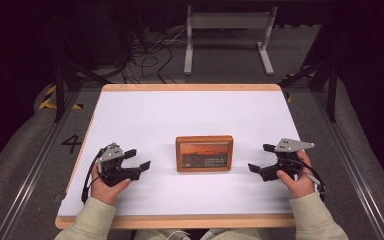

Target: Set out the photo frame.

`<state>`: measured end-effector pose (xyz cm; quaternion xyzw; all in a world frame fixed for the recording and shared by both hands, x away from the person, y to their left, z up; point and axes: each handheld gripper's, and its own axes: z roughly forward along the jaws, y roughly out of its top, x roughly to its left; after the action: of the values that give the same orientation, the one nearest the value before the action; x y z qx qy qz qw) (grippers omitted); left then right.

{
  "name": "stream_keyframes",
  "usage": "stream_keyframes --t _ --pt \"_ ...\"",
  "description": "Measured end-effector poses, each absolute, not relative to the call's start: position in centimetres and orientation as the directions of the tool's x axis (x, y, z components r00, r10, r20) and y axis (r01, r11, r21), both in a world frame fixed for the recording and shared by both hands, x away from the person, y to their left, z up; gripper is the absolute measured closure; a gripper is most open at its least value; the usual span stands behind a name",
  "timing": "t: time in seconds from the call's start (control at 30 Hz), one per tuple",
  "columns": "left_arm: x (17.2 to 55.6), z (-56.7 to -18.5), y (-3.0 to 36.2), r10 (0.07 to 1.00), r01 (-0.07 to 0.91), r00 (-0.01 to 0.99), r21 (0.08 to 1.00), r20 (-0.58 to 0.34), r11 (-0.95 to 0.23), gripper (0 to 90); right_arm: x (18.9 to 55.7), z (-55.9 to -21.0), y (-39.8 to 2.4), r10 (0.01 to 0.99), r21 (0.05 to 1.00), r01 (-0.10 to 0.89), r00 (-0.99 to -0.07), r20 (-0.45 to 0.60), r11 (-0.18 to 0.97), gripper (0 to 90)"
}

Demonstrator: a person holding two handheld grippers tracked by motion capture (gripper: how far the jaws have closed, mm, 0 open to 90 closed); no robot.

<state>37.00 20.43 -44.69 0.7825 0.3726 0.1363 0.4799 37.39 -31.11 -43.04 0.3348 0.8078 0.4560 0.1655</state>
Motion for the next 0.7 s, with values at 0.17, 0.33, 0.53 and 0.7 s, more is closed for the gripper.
stream_keyframes --t 0.17,0.33,0.53,0.7 --pt "37.0 -44.8 20.4 0.713 0.455 0.685 0.851 -0.147 -0.262 26.1 37.6 -44.2 -31.1 0.713 0.835 0.413 -0.701 0.037 0.363 2.7" --pt "37.2 -44.9 20.5 0.717 0.453 0.683 0.850 -0.137 -0.270 26.1 37.8 -45.4 -30.8 0.781 0.802 0.477 -0.624 0.022 0.359 3.2" --pt "37.3 -45.1 20.6 0.724 0.459 0.675 0.849 -0.141 -0.262 26.1 37.8 -45.5 -30.3 0.770 0.797 0.471 -0.637 0.010 0.379 2.9" --pt "37.4 -45.1 20.6 0.722 0.458 0.678 0.848 -0.137 -0.269 26.0 37.8 -45.4 -30.3 0.770 0.797 0.470 -0.637 0.010 0.378 2.9"
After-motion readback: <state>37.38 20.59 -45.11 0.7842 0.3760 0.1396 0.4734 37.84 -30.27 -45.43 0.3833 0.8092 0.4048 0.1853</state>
